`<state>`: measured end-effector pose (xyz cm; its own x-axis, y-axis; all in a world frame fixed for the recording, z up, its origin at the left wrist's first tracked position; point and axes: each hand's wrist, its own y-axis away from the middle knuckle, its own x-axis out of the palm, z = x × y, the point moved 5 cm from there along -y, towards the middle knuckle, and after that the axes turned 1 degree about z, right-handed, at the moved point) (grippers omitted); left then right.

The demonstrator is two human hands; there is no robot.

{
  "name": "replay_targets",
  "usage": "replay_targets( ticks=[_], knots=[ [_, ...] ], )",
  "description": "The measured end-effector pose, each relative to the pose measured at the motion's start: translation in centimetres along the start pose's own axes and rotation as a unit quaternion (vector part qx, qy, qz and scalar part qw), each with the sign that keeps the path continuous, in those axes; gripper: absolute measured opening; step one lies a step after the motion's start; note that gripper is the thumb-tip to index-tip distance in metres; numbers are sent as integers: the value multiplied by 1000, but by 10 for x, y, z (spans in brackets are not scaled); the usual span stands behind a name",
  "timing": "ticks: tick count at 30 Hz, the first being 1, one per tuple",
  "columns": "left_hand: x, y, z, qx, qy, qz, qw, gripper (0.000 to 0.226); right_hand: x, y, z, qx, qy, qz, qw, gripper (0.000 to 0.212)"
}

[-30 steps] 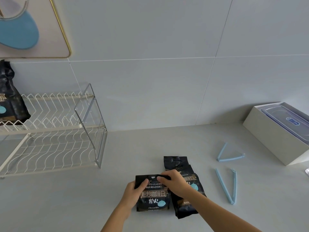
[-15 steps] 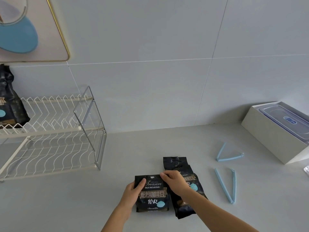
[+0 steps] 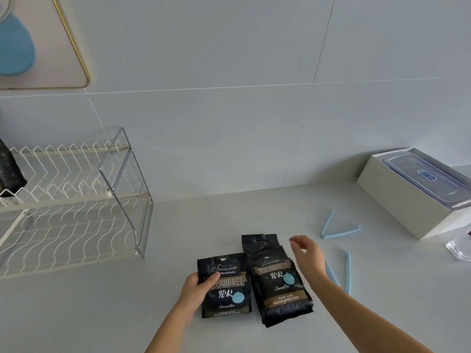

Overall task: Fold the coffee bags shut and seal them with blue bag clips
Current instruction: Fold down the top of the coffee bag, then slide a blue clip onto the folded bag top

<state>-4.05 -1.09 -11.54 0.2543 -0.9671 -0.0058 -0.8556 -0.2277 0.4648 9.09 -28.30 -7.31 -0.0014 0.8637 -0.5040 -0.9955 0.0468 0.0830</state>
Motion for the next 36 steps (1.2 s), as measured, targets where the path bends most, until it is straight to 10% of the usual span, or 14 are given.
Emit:
replay_targets(
  ticks=[8, 13, 20, 27, 36],
  knots=[
    [1, -8, 1, 9, 22, -7, 1000, 20, -67, 48, -133, 150, 297, -56, 941, 41],
    [1, -9, 3, 5, 30, -2, 1000, 21, -59, 37, -117, 184, 85, -83, 976, 16],
    [2, -7, 5, -6, 28, 10, 1000, 25, -4, 7, -6, 29, -101, 55, 993, 14],
    [2, -4, -1, 12, 22, 11, 1000, 21, 41, 16, 61, -122, 52, 250, 959, 25],
    [3, -1, 2, 24, 16, 12, 1000, 20, 63, 26, 77, -190, 127, 262, 938, 22]
  ],
)
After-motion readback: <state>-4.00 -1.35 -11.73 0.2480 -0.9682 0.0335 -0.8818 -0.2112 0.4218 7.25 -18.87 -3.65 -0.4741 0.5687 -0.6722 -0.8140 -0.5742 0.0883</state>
